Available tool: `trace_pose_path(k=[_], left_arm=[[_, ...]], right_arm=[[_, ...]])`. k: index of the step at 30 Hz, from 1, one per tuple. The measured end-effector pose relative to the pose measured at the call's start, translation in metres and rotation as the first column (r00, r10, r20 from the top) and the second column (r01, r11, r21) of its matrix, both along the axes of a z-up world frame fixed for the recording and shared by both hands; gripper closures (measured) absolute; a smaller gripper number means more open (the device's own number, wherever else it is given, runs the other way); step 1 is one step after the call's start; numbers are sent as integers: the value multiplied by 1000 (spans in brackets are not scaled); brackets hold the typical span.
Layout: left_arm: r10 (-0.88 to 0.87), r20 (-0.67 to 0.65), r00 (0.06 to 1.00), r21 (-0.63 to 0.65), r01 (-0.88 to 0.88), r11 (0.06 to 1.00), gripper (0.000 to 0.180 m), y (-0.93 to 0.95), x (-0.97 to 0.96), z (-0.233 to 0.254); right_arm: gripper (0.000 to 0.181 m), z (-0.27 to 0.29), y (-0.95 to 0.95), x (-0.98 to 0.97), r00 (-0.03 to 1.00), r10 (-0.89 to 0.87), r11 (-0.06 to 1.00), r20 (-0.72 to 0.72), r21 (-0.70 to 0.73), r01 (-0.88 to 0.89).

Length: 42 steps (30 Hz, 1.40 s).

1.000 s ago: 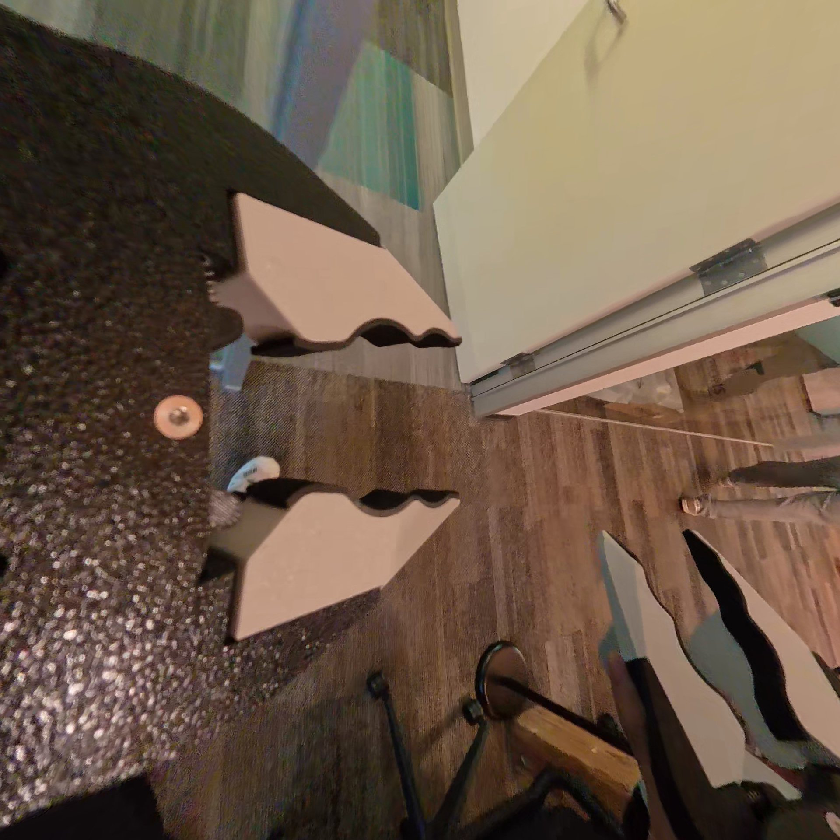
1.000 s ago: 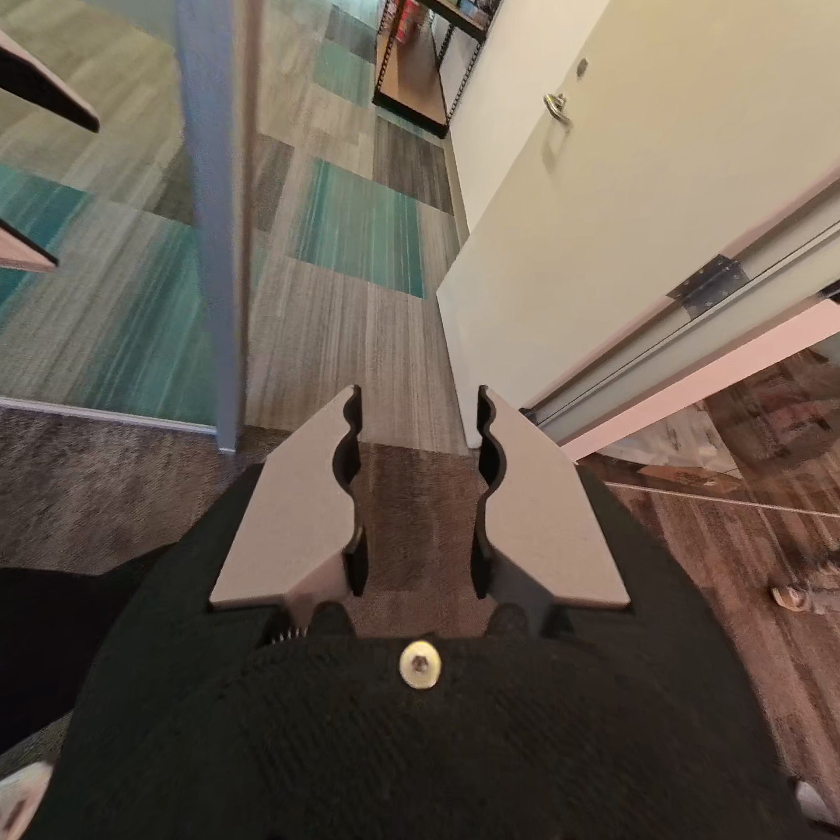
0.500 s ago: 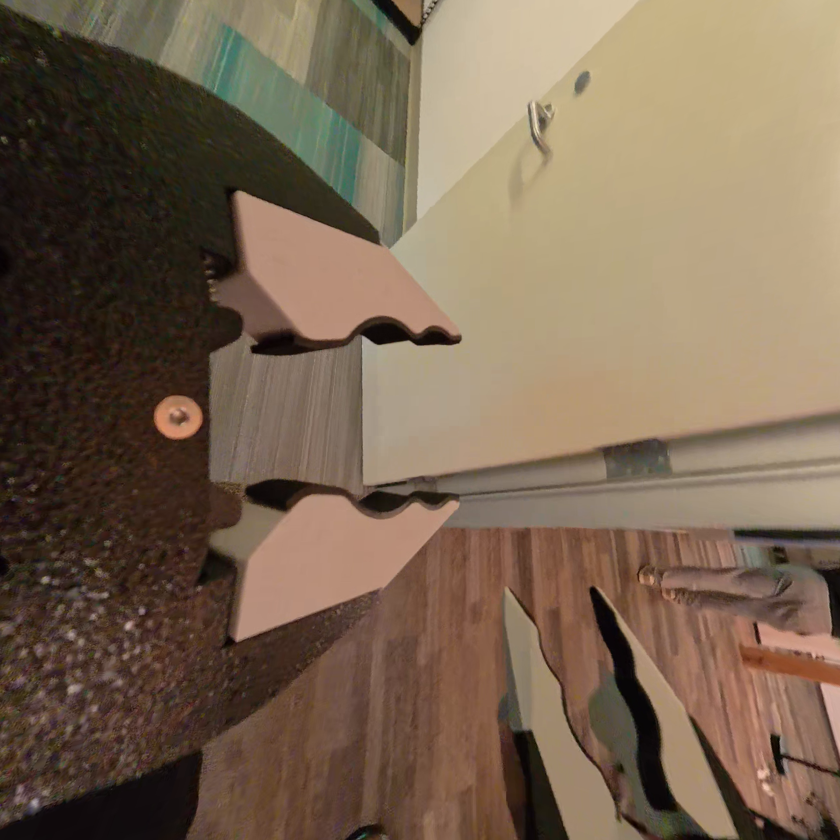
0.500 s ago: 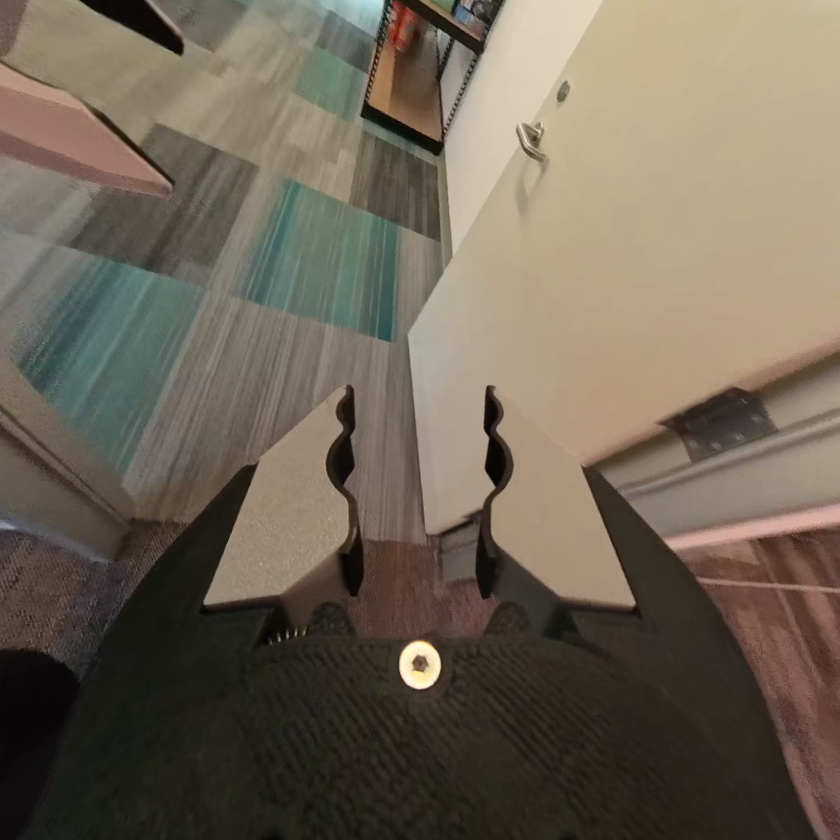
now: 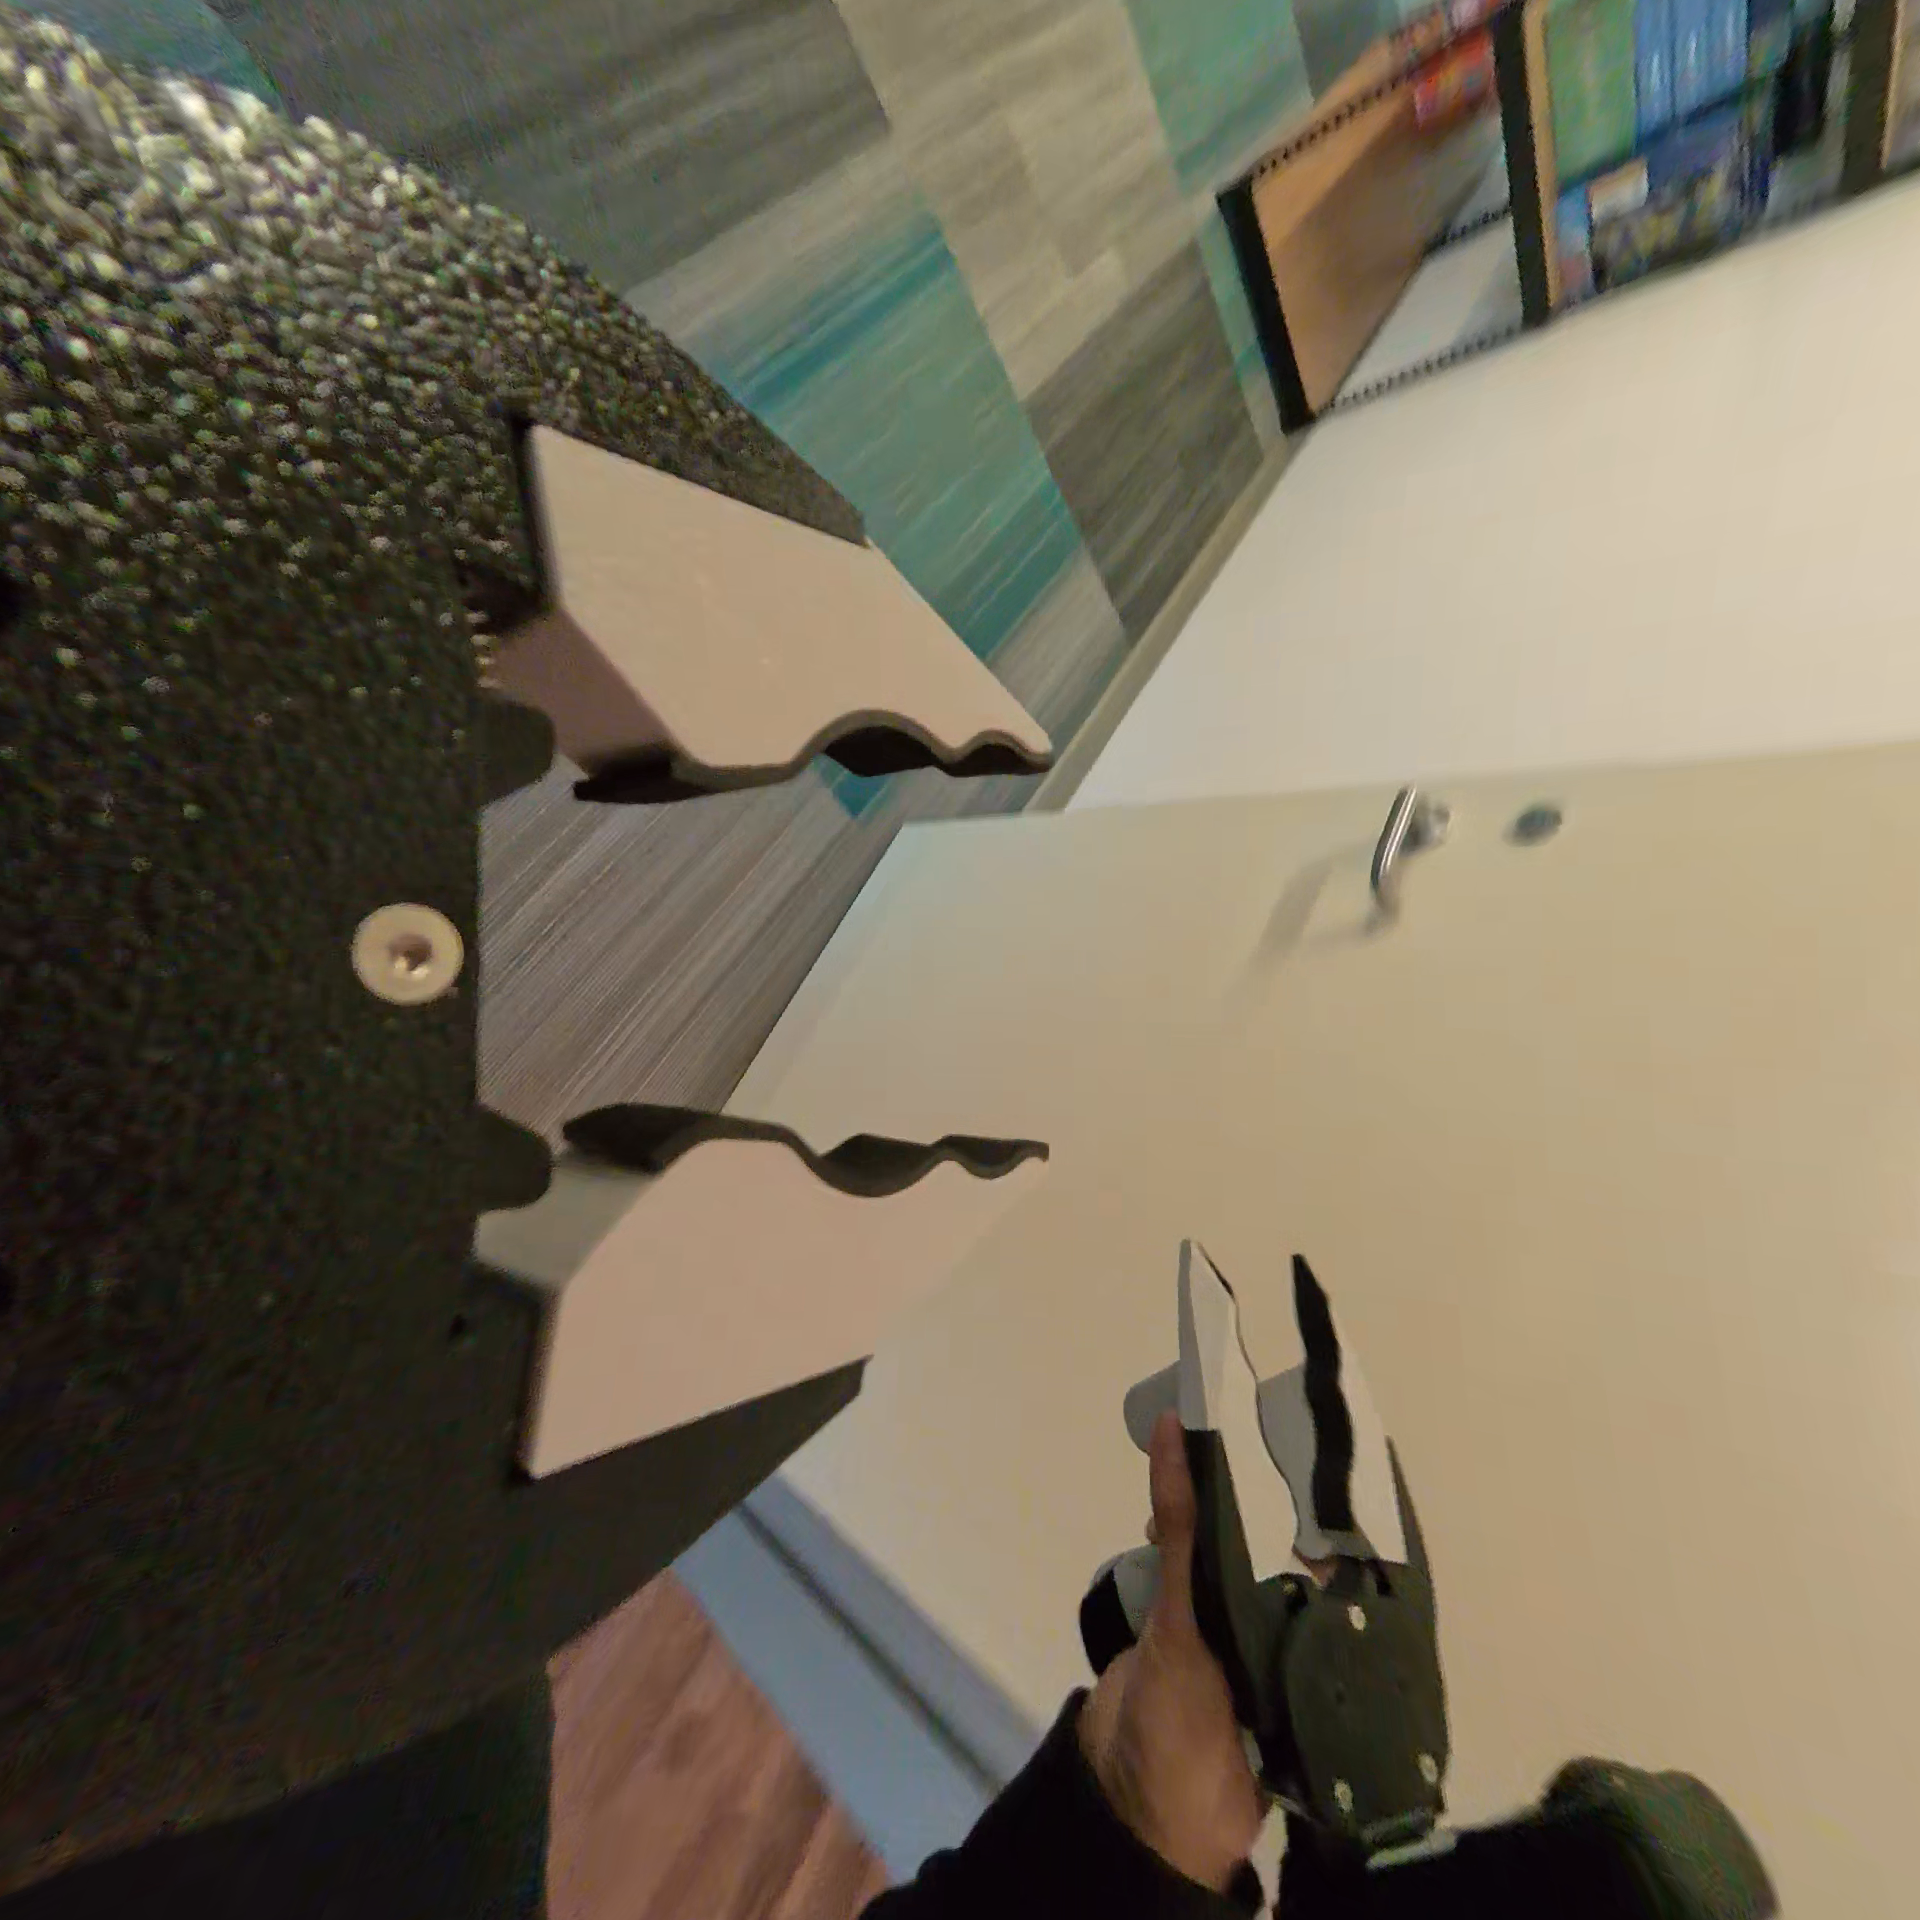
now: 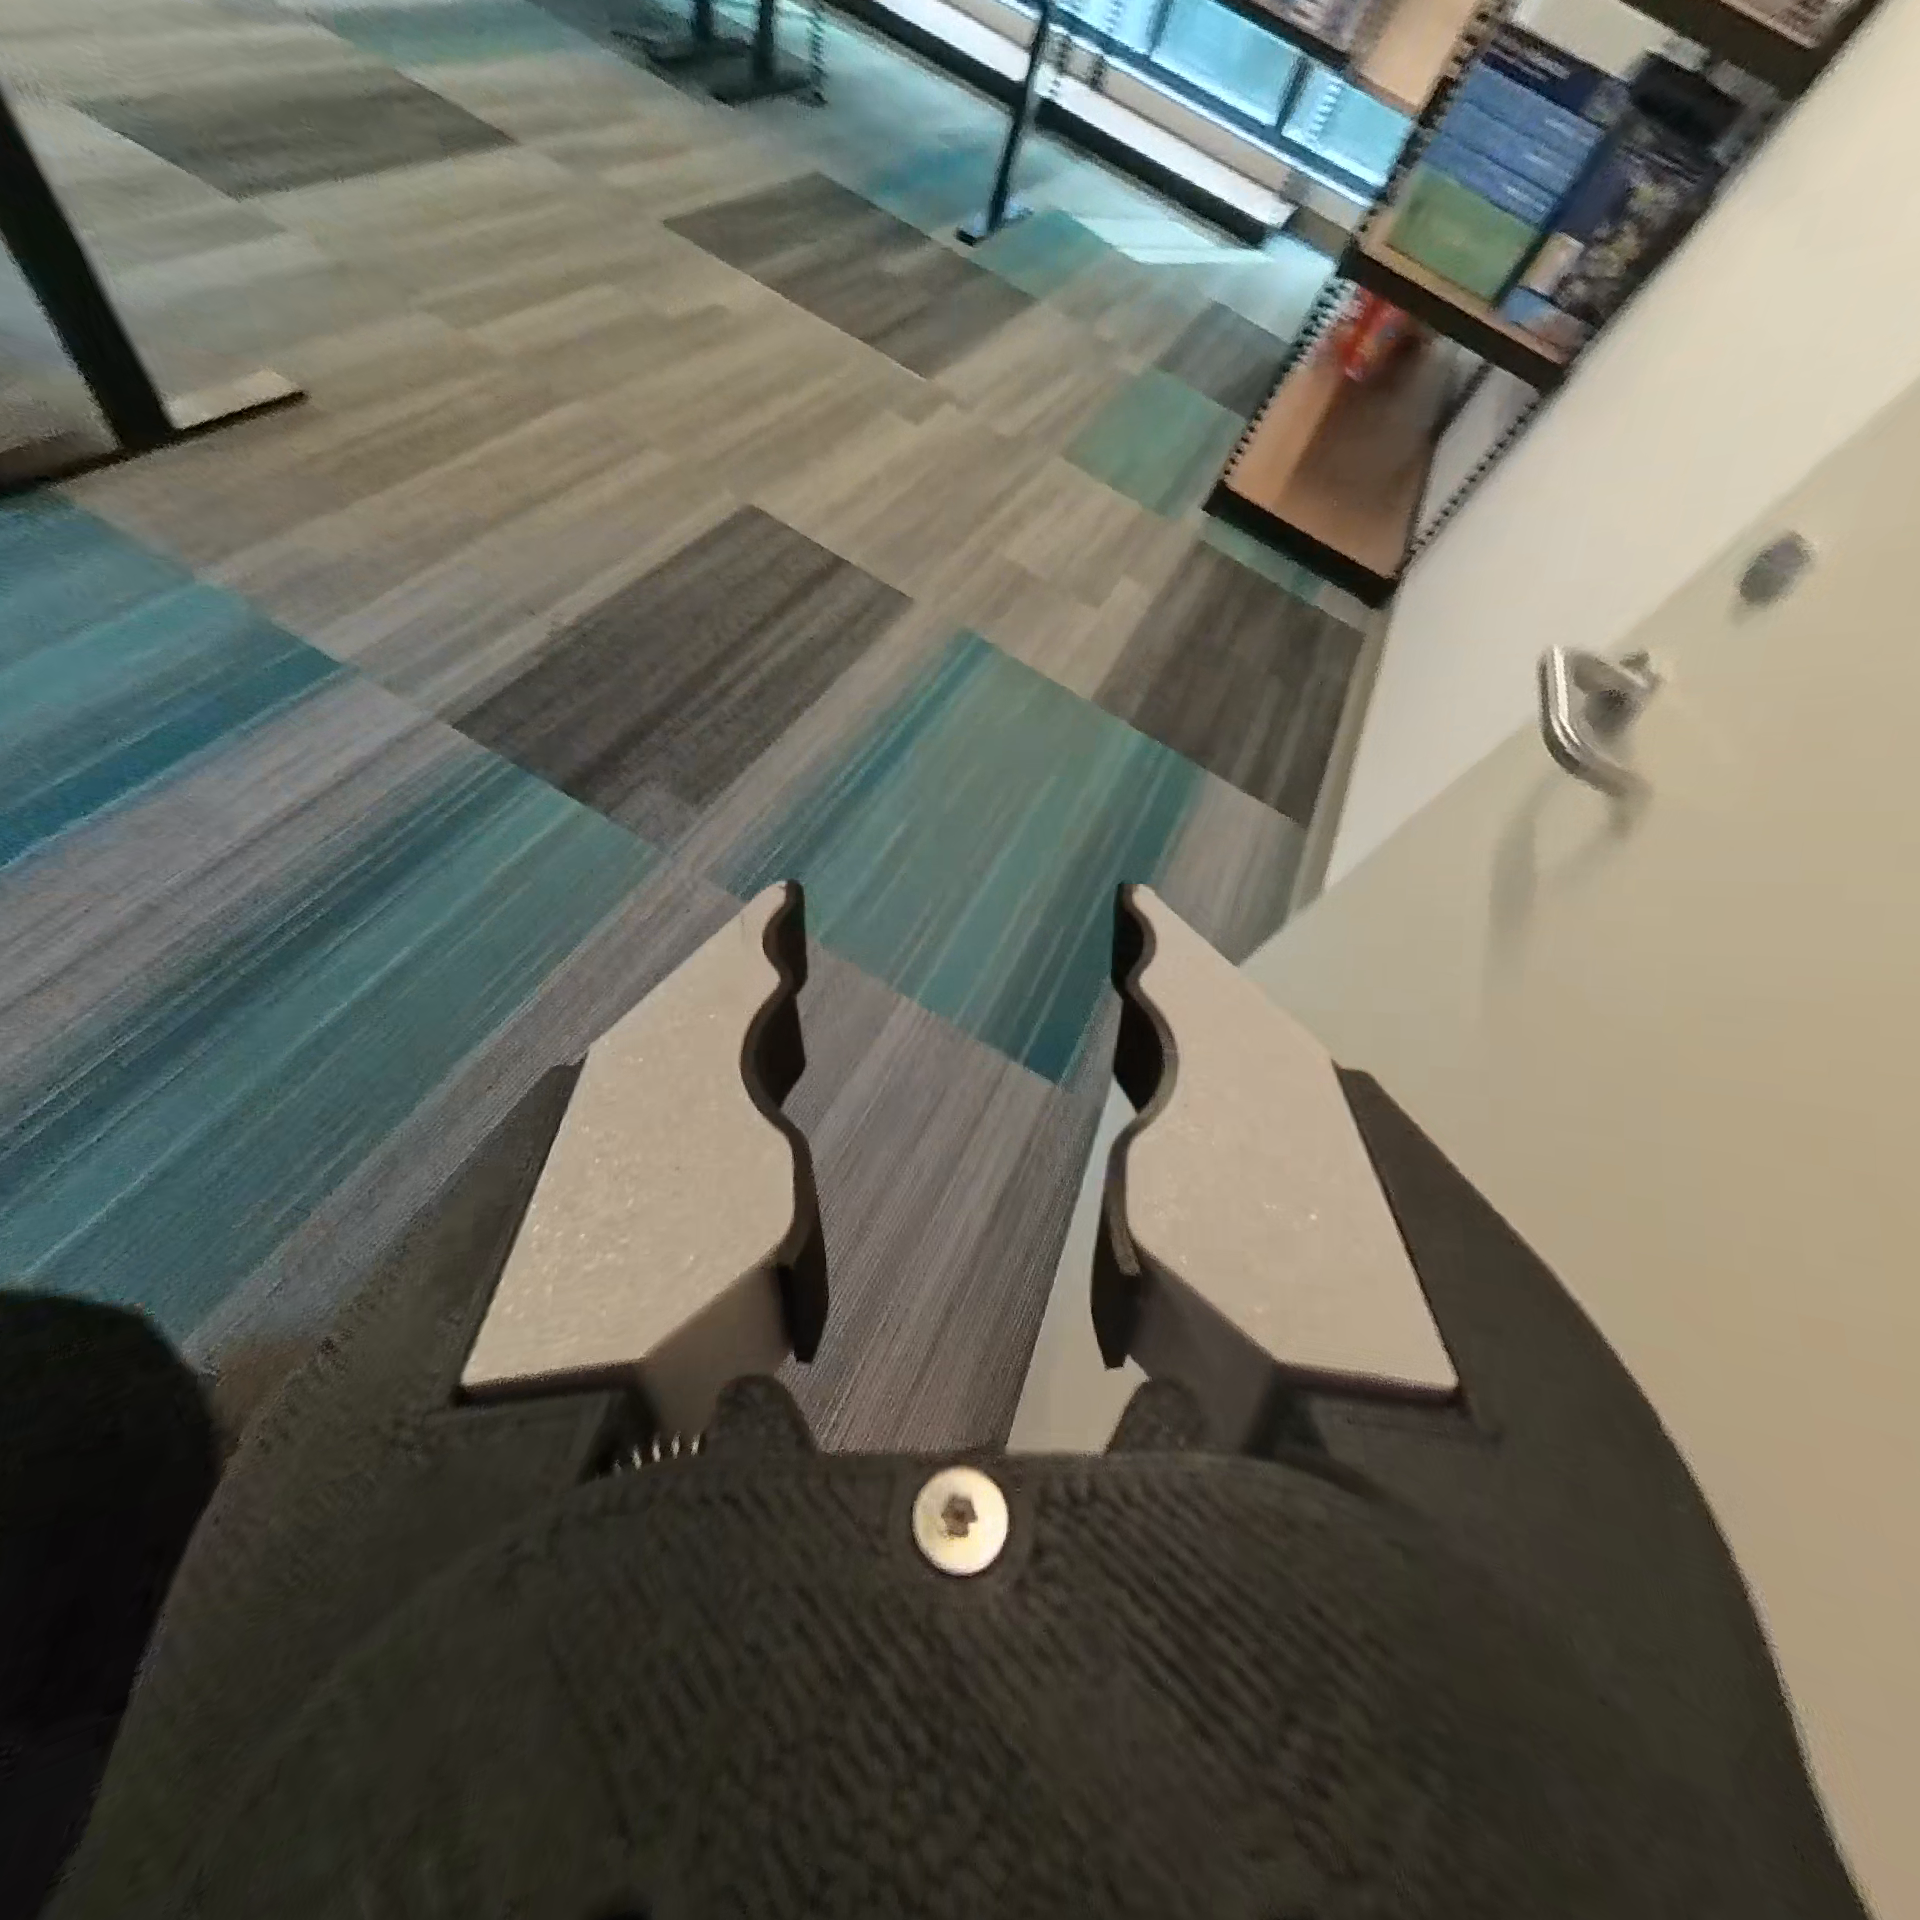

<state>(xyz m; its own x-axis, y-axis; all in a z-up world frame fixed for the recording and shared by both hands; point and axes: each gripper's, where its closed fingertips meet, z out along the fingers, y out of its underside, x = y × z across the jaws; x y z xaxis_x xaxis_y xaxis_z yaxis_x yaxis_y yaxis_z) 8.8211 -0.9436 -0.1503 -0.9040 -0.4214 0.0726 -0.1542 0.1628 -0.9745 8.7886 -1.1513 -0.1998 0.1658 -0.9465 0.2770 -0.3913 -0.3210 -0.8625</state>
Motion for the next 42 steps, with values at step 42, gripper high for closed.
trace_pose_path(k=[42], left_arm=[[-987, 73, 146, 118, 981, 154, 115, -547, 593, 19]], right_arm=[[131, -11, -407, 502, 532, -836, 525, 136, -86, 847]])
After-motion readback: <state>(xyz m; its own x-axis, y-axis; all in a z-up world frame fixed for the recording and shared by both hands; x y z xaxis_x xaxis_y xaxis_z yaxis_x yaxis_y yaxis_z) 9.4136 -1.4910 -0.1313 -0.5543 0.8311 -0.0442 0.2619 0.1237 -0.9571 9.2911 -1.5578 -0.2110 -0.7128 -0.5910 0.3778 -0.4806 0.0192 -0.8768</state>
